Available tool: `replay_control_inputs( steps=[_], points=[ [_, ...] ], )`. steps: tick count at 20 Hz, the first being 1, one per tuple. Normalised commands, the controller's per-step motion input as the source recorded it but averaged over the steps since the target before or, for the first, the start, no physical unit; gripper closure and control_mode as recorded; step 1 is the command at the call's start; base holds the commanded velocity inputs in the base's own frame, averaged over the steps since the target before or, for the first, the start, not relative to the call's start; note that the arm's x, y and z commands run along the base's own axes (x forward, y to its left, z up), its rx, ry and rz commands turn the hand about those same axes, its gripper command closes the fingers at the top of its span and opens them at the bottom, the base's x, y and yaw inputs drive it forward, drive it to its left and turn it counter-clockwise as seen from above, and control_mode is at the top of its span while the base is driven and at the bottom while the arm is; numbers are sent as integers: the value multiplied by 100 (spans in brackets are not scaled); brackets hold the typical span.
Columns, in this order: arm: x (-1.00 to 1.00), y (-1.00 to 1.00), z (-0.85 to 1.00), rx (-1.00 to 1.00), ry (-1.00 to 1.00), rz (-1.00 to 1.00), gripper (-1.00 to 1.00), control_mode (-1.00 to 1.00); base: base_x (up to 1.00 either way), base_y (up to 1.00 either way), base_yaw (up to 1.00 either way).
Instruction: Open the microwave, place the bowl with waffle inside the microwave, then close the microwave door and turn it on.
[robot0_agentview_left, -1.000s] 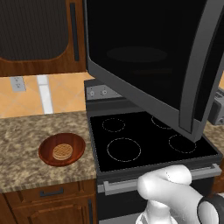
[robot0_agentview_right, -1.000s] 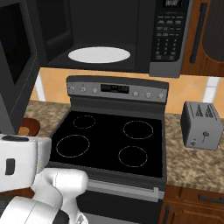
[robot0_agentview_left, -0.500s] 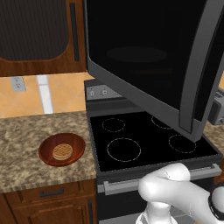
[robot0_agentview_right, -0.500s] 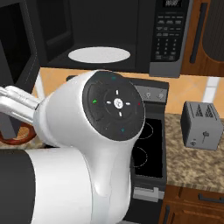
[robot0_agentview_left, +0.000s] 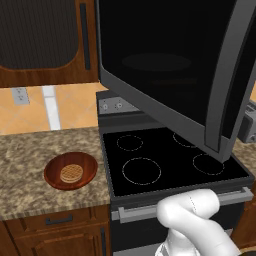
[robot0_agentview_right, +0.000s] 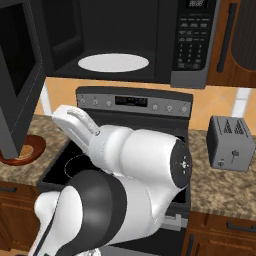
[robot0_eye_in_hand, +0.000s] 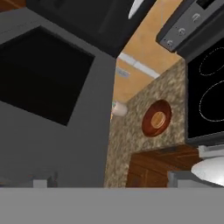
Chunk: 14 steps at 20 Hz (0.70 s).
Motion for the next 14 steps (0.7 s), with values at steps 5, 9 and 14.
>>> replay_control_inputs(
  steps=[5, 9, 14],
  points=[
    [60, 24, -4, 13, 13, 4, -100, -100, 0, 0, 0],
    [68, 47, 0, 3, 30, 12, -100, -100, 0, 0, 0],
    [34, 54, 0, 11, 9, 25, -100, -100, 0, 0, 0]
  ],
)
